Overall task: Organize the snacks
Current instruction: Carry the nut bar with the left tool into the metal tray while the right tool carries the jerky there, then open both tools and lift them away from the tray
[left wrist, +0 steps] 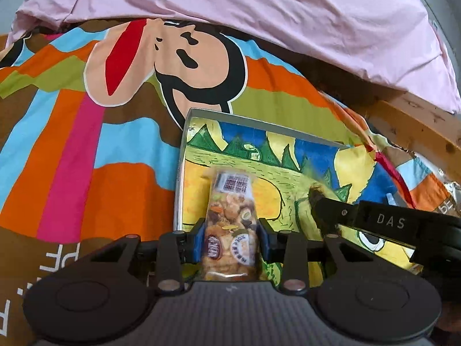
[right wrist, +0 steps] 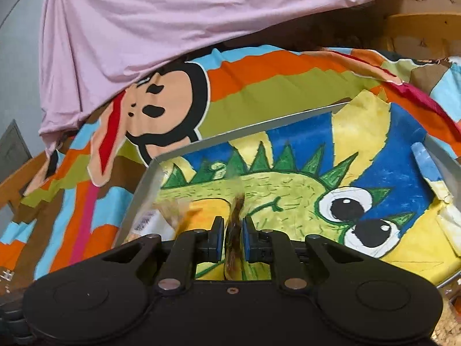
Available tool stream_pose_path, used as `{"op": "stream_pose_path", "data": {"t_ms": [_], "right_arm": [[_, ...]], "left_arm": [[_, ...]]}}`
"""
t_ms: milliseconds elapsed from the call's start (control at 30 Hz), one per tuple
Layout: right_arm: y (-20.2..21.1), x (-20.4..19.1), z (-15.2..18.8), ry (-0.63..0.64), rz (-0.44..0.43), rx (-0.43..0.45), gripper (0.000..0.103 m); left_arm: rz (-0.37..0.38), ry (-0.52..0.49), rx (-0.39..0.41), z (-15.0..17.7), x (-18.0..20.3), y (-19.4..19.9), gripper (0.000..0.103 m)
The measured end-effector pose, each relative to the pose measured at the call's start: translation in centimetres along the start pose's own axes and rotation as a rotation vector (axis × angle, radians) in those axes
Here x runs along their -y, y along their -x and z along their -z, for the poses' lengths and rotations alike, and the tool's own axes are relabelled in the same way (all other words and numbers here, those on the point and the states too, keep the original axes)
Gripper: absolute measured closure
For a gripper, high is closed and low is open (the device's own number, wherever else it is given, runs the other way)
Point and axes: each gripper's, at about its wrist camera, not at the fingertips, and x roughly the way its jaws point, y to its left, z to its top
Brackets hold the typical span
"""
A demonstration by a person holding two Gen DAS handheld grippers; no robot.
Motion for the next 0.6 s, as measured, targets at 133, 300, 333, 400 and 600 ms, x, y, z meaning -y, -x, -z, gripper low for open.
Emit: {"op": "stream_pose_path", "data": {"t_ms": [133,300,333,400,600], "right_arm": [[-0.1,0.2,0.0,-0.008,0.016,-0.012,0.084],[0.3,0.1,0.0,-0.002,0.036,-0.009,0.074],[0.4,0.0,0.0,0.0,0.039,-0.006,0.068],[0.8,0.0,-0.1,0.003,0.045,-0.004,0.06],[2.7,0.2,-0.7,-0.014,0.052,0.01,0.031]], "left_arm": [[0.005,-0.007,-0.004,0.1,0.2,-0.1,0.063],[0.015,-0.007,-0.01,0.1,0.1,-0.2,0.063],[0.016,-0.005,-0.01,0.1,0.1,-0.2,0.062],[0.022,-0.002,-0.012,0.1,0.0,-0.2,0.058],[0.015,-0.004,0.004,0.0,0.4,0.7,0.036]]}}
